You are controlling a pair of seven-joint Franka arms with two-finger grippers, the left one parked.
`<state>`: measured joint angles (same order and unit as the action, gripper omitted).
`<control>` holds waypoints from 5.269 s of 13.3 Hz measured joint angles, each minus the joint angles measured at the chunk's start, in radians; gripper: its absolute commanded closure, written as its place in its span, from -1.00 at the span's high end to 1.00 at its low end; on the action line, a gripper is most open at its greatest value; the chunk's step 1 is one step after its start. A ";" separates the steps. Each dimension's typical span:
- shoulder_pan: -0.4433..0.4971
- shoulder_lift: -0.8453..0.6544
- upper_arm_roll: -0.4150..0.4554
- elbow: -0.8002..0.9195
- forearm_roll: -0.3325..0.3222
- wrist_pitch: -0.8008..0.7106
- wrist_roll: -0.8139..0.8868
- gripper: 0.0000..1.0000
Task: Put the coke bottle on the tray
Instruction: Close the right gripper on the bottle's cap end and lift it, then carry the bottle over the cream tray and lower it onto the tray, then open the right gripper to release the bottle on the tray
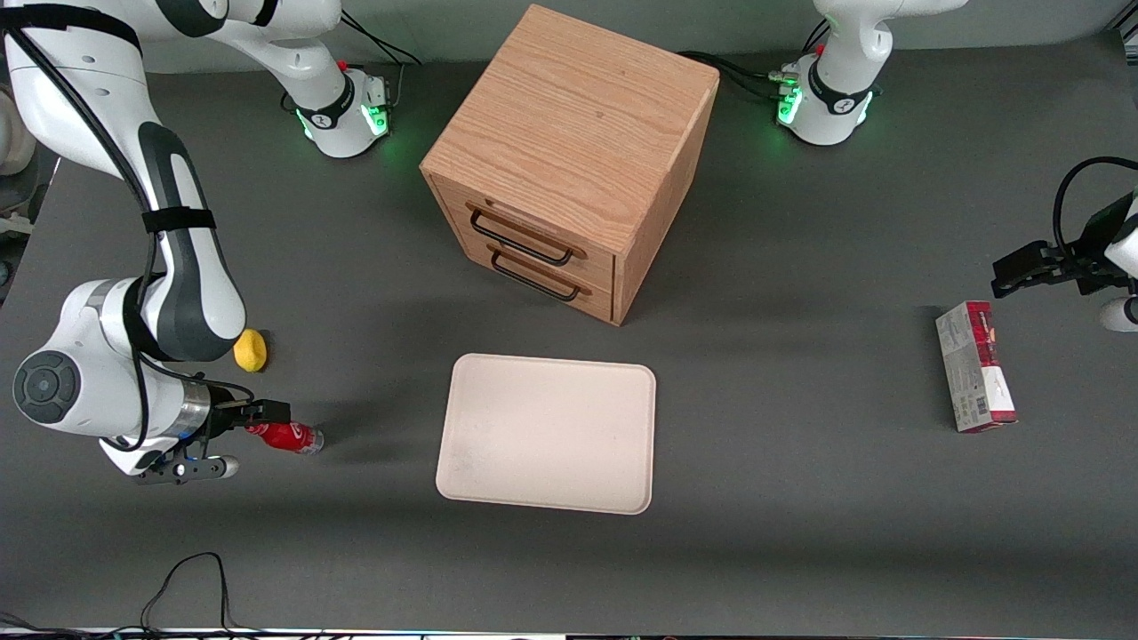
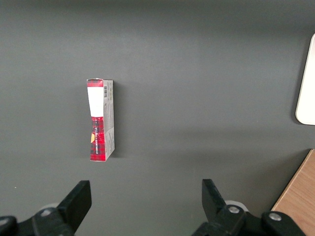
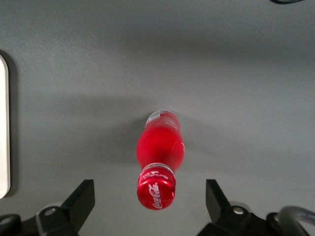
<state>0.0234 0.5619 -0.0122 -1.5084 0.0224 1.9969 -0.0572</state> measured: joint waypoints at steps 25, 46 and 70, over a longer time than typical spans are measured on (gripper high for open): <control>-0.010 -0.379 -0.006 0.018 0.000 -0.508 -0.081 -1.00; 0.066 0.009 0.240 0.359 -0.039 -0.431 0.446 -1.00; 0.240 0.313 0.234 0.544 -0.143 -0.178 0.669 1.00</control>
<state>0.2629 0.8752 0.2216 -0.9640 -0.1210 1.8189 0.6119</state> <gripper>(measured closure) 0.203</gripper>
